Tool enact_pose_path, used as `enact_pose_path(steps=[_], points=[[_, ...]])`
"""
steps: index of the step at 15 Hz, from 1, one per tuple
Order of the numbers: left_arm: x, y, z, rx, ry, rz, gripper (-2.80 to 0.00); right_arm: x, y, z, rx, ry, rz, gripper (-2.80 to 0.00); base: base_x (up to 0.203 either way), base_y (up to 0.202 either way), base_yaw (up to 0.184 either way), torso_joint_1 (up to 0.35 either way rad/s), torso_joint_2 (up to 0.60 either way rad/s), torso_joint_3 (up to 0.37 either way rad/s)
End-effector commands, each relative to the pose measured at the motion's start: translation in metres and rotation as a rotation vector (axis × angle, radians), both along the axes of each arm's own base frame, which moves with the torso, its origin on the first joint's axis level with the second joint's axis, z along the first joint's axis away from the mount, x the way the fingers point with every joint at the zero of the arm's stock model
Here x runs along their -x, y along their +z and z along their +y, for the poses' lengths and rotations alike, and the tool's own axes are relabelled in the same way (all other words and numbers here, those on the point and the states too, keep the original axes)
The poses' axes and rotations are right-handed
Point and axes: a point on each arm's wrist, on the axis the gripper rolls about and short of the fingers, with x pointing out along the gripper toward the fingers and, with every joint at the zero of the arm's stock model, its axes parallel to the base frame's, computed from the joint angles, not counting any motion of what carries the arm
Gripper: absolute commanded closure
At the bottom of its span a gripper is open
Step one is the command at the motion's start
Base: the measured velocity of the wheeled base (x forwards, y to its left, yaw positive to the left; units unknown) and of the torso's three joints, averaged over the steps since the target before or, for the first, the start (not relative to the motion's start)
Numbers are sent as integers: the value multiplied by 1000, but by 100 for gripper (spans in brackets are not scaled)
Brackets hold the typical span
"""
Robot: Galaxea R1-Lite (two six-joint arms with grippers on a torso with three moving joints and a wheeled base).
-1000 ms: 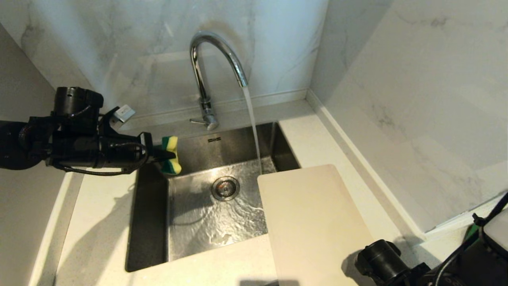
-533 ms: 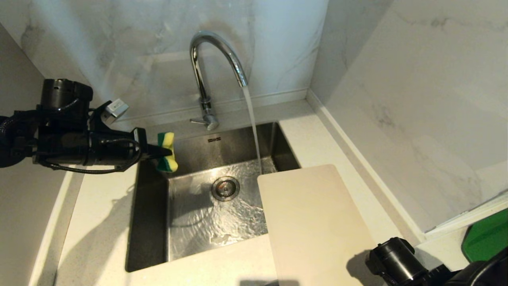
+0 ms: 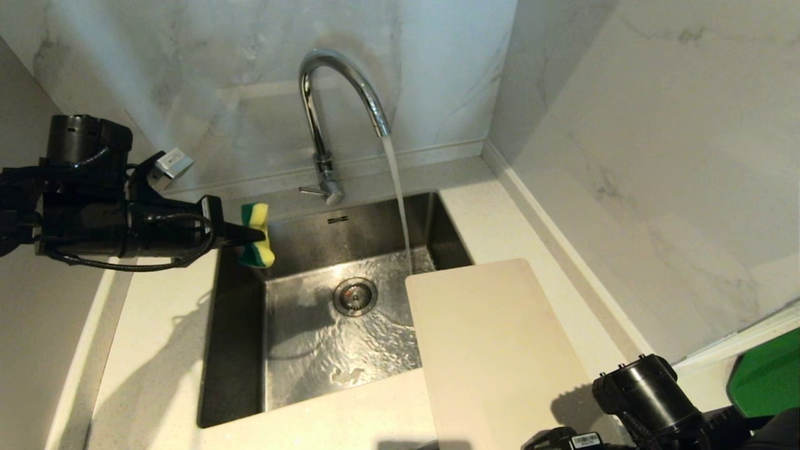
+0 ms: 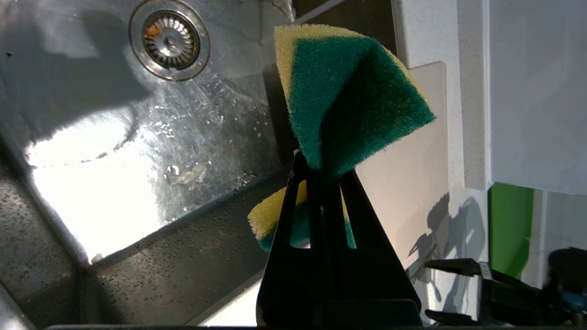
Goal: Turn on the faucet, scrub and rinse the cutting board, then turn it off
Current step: Put down the cutting board, then put down the cleaning cloth
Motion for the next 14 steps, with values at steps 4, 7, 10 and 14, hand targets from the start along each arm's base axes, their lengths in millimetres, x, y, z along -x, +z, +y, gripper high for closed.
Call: enact_pose_path(steps=[4, 7, 10, 14], points=[[8, 6, 2, 0, 0, 3, 0, 2, 18, 1, -113, 37, -55, 0, 0, 0, 0, 0, 0, 0], [12, 8, 2, -3, 0, 6, 0, 1, 29, 1, -147, -6, -82, 0, 0, 0, 0, 0, 0, 0], [14, 8, 0, -5, -4, 4, 0, -3, 45, 2, -182, -29, -140, 0, 0, 0, 0, 0, 0, 0], [16, 8, 1, -10, -3, 15, 0, 3, 60, 0, -208, -72, -209, 0, 0, 0, 0, 0, 0, 0]])
